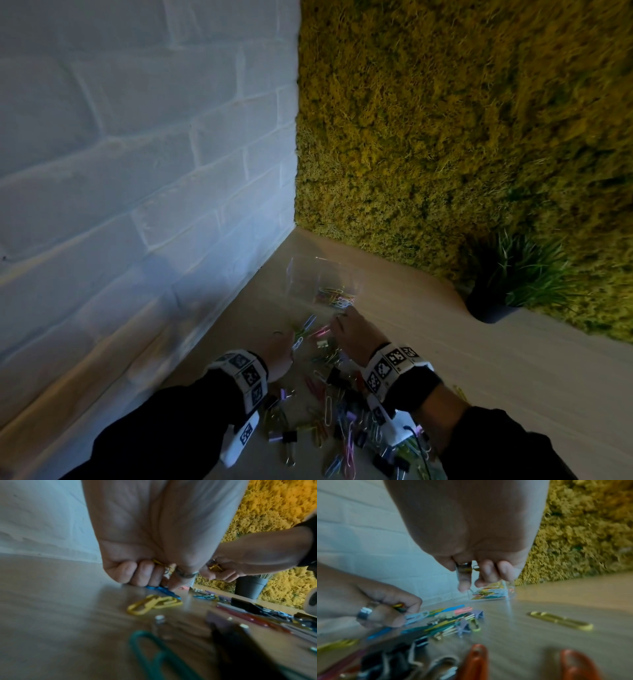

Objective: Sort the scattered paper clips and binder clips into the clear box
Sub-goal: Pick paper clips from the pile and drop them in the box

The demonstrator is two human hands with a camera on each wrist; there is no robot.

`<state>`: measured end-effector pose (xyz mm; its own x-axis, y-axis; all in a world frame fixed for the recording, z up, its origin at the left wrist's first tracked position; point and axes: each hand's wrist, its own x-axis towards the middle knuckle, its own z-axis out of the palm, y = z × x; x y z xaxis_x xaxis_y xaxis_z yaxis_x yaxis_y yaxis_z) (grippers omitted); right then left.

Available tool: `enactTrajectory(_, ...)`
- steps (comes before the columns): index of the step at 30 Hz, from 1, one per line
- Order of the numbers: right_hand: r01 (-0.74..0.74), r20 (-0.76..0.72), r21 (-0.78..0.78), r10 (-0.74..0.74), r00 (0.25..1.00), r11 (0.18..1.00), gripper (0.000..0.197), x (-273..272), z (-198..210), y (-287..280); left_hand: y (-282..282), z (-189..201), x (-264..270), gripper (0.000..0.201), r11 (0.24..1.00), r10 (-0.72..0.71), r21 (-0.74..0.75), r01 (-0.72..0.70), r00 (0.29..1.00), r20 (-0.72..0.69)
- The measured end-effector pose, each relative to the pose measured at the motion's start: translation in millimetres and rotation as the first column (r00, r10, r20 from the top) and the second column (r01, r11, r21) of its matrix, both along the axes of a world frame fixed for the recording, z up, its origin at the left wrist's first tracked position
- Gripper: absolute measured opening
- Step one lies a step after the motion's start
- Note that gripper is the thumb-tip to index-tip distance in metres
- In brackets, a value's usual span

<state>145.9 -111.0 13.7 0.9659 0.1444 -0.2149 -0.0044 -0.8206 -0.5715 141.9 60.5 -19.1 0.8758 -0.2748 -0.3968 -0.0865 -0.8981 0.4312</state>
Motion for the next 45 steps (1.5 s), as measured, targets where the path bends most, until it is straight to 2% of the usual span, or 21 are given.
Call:
enactTrajectory(3,0.003,-0.040,-0.058,-0.005,0.999,0.998,0.038,2.7,2.1,-5.0,1.9,13.3,-0.7,0.012,0.990,0.059,-0.126,-0.059,0.998,-0.004)
enactTrajectory(5,0.004,-0.062,0.058,-0.001,0.998,0.998,0.039,4.0,10.0,-5.5,9.3,22.0,6.7,0.033,0.870,0.288,-0.369,-0.326,0.945,-0.155)
enactTrajectory(6,0.006,-0.066,0.112,0.002,0.998,0.994,0.038,7.1,12.0,-6.5,14.0,27.6,10.1,0.041,0.754,0.347,-0.458,-0.471,0.877,-0.332)
enactTrajectory(8,0.067,-0.095,0.219,-0.047,0.994,0.973,0.035,12.7,13.9,-6.5,26.1,28.7,15.9,0.047,0.474,0.160,-0.664,-0.578,0.798,-0.580)
enactTrajectory(9,0.120,-0.136,0.295,-0.082,0.987,0.948,0.039,16.8,13.2,-5.3,29.4,27.4,15.7,0.041,0.348,0.046,-0.804,-0.483,0.865,-0.500)
enactTrajectory(11,0.260,-0.268,0.480,-0.142,0.953,0.838,0.049,25.7,9.3,-0.2,44.0,28.5,6.8,0.032,0.036,-0.046,-0.903,-0.429,0.902,-0.430)
enactTrajectory(12,0.341,-0.359,0.557,-0.150,0.921,0.758,0.048,28.7,9.5,4.8,43.2,34.5,3.1,0.032,-0.014,0.021,-0.893,-0.449,0.893,-0.449)
enactTrajectory(14,0.334,-0.381,0.589,-0.112,0.918,0.736,0.048,32.4,7.5,13.4,38.5,36.9,4.8,0.030,-0.013,-0.049,-0.814,-0.581,0.813,-0.580)
enactTrajectory(16,0.186,-0.260,0.500,-0.058,0.964,0.846,0.044,32.9,7.1,21.2,42.0,39.5,-3.8,0.031,-0.079,-0.084,-0.820,-0.567,0.824,-0.561)
enactTrajectory(18,0.006,-0.116,0.204,0.018,0.993,0.979,0.036,35.3,7.1,24.2,39.7,40.5,-6.5,0.034,-0.123,-0.081,-0.827,-0.549,0.836,-0.543)
enactTrajectory(20,-0.079,-0.132,-0.017,0.076,0.988,0.997,0.037,39.9,7.2,22.3,39.0,40.9,-8.7,0.035,-0.131,-0.081,-0.826,-0.549,0.836,-0.543)
enactTrajectory(25,-0.282,-0.205,-0.169,0.246,0.947,0.944,0.047,43.4,4.2,8.5,40.4,44.2,-14.0,0.027,-0.096,-0.083,-0.820,-0.564,0.825,-0.558)
enactTrajectory(28,-0.295,-0.140,-0.192,0.271,0.952,0.936,0.019,41.8,3.0,4.4,36.6,47.9,-15.8,0.036,-0.047,-0.002,-0.784,-0.619,0.785,-0.620)
enactTrajectory(31,-0.355,-0.180,-0.240,0.318,0.931,0.904,0.020,40.0,3.8,9.9,31.3,52.4,-16.9,0.047,0.011,0.108,-0.764,-0.645,0.761,-0.640)
enactTrajectory(34,-0.383,-0.225,-0.402,0.316,0.922,0.832,0.041,31.9,6.5,13.2,25.2,53.3,-18.5,0.044,0.113,0.151,-0.745,-0.658,0.752,-0.641)
enactTrajectory(37,-0.433,-0.247,-0.489,0.356,0.901,0.757,0.032,28.1,9.7,7.9,20.7,54.9,-19.6,0.038,0.160,0.134,-0.697,-0.699,0.715,-0.687)
enactTrajectory(39,-0.369,-0.225,-0.362,0.304,0.926,0.856,0.027,29.7,14.0,-0.4,17.0,55.9,-17.0,0.034,0.120,0.109,-0.635,-0.763,0.646,-0.755)
enactTrajectory(41,-0.139,-0.216,-0.020,0.131,0.968,0.990,0.036,31.3,18.1,-12.2,11.3,59.6,-8.1,0.027,0.042,0.017,-0.529,-0.848,0.530,-0.848)
enactTrajectory(42,0.023,-0.256,0.219,0.034,0.966,0.976,0.039,30.6,20.8,-19.0,5.7,63.4,-1.9,0.022,-0.002,-0.052,-0.488,-0.873,0.488,-0.872)
enactTrajectory(43,0.170,-0.317,0.412,-0.034,0.948,0.895,0.042,28.6,24.4,-25.0,-1.0,69.5,5.0,0.021,-0.032,-0.098,-0.471,-0.881,0.472,-0.876)
enactTrajectory(45,0.382,-0.424,0.621,-0.116,0.898,0.685,0.044,23.0,31.6,-37.2,-18.3,83.7,24.8,0.024,-0.074,-0.052,-0.481,-0.873,0.485,-0.873)
